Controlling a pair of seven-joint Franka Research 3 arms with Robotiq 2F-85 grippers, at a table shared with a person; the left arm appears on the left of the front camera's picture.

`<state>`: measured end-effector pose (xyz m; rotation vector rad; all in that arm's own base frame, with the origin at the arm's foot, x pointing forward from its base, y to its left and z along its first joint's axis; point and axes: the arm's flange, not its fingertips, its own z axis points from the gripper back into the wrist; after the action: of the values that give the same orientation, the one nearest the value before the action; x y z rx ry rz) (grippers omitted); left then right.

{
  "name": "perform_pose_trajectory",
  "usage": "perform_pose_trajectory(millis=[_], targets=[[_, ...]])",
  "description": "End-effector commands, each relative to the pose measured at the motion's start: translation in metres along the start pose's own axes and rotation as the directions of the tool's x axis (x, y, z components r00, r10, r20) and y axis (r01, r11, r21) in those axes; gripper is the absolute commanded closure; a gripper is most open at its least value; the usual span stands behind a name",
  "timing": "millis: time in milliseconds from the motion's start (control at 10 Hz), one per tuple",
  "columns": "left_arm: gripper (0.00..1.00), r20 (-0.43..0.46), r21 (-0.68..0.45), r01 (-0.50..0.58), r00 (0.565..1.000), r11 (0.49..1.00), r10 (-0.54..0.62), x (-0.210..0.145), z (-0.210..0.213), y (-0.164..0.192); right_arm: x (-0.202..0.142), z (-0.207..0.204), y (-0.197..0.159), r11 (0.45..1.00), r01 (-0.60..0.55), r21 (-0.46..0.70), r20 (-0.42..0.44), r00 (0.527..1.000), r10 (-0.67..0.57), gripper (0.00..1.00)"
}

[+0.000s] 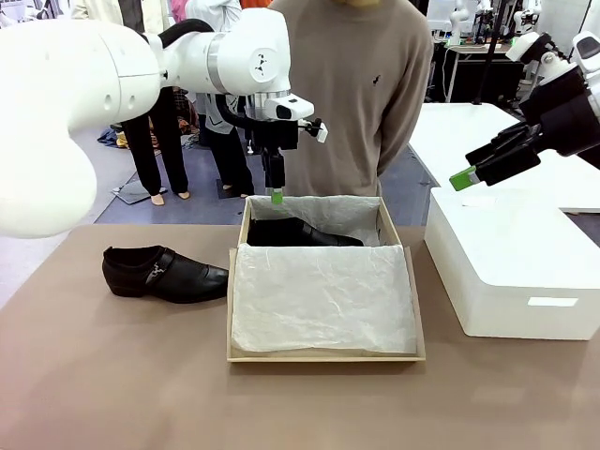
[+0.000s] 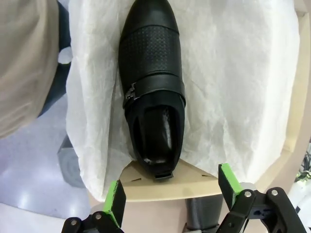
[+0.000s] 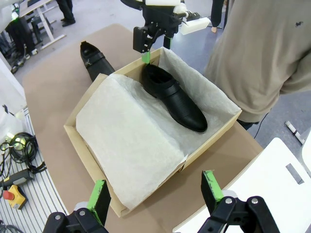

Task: Pack the shoes into the box.
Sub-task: Place the other shoe of the Shoes into the Shoes Box.

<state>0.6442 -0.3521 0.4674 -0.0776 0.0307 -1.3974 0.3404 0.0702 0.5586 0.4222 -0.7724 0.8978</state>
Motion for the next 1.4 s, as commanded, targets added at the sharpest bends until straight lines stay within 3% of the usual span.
perform_pose_trajectory(millis=[0,600,700,1000,1300], targets=[[0.0,0.005,0.002,-0.001,1.0,1.0,0.001,0.0,0.004,0.0,0.0,0.0,-0.001,1.0,0.002,0.0,0.004,1.0,-0.002,0.0],[0.0,0.0,0.0,0.0,1.0,1.0,0.0,0.0,0.0,0.0,0.0,0.0,-0.001,1.0,0.002,0.0,0.004,1.0,-0.002,0.0],[0.0,-0.017,0.046,0.047,0.999,0.998,-0.047,-0.006,0.006,-0.019,0.0,0.0,-0.001,1.0,0.002,0.0,0.004,1.0,-0.002,0.0],[0.0,-0.042,0.053,0.098,0.994,0.994,-0.096,-0.053,0.022,-0.068,0.0,0.0,-0.001,1.0,0.002,0.0,0.004,1.0,-0.002,0.0],[0.0,-0.006,0.093,0.139,0.99,0.986,-0.139,-0.113,0.029,-0.082,0.0,0.0,-0.001,1.0,0.002,0.0,0.004,1.0,-0.002,0.0]])
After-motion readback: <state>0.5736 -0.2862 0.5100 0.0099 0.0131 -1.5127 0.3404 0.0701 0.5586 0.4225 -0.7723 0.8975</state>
